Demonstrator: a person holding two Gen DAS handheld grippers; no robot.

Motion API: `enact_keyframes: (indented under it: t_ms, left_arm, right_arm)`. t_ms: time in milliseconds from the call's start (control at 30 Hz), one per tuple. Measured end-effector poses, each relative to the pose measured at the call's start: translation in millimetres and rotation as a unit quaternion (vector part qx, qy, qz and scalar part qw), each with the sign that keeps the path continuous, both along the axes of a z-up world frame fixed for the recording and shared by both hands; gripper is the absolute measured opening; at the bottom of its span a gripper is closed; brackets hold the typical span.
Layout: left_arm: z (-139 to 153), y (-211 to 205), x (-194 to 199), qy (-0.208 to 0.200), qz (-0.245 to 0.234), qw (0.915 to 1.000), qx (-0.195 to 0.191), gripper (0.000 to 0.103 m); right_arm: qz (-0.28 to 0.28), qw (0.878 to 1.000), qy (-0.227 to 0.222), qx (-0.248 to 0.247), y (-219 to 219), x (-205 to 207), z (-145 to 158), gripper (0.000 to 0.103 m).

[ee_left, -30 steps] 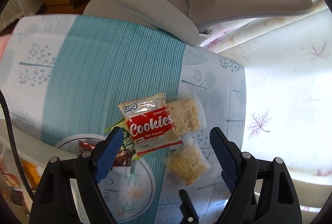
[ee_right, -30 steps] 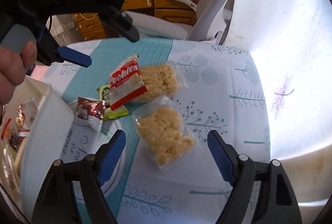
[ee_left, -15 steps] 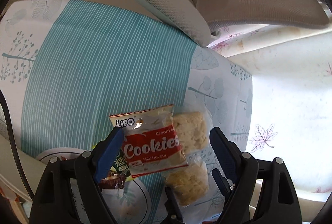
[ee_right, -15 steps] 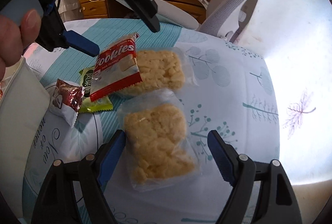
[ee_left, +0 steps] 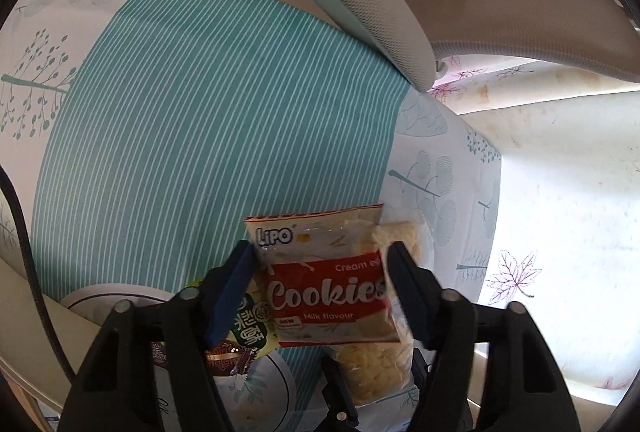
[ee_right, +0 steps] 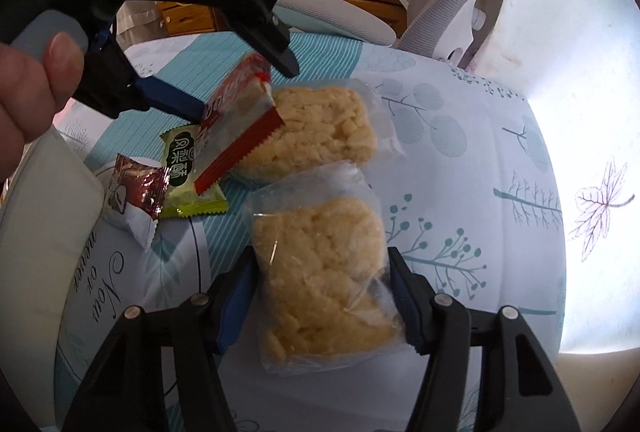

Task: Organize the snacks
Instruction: 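Lift the rice-cracker bag and Cookies packet and carry both over the tray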

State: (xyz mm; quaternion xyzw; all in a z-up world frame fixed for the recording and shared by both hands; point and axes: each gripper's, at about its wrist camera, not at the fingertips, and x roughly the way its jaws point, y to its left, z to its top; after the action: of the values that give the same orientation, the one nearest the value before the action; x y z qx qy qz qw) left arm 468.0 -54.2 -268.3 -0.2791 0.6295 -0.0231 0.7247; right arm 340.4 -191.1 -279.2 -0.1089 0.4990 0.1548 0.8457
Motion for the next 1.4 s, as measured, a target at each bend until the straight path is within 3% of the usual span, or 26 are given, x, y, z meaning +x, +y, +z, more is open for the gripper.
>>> enact_keyframes:
  t_ms: [233, 567, 833, 1000, 1067, 1200, 1400]
  left_arm:
    - [0, 3, -4, 0.001, 0.006, 0.9999, -0.014, 0.047]
    - [14, 17, -16, -0.004, 0.011, 0.9993, -0.036, 0.047]
    - [51, 28, -41, -0.023, 0.017, 0.9976, -0.063, 0.047]
    - [73, 33, -66, -0.035, 0.031, 0.9951, -0.087, 0.047]
    - [83, 33, -77, -0.037, 0.031, 0.9946, -0.092, 0.047]
    - [118, 29, -108, -0.058, 0.006, 0.9956, -0.074, 0.047]
    - [160, 29, -164, -0.074, -0.023, 0.9954, -0.057, 0.047]
  right_arm:
    - [-0.013, 1.000, 0.028, 0.001, -2, 2, 3, 0.056]
    - [-0.029, 0.995, 0.095, 0.022, -15, -28, 9, 0.055]
    - [-0.097, 0.973, 0.194, 0.077, -38, -53, 13, 0.055]
    - [-0.103, 0.970, 0.207, 0.071, -46, -72, 26, 0.055]
    - [-0.101, 0.973, 0.192, 0.074, -46, -80, 37, 0.055]
    - [-0.110, 0.975, 0.171, 0.087, -48, -95, 53, 0.055]
    - [-0.123, 0.968, 0.179, 0.127, -44, -114, 68, 0.055]
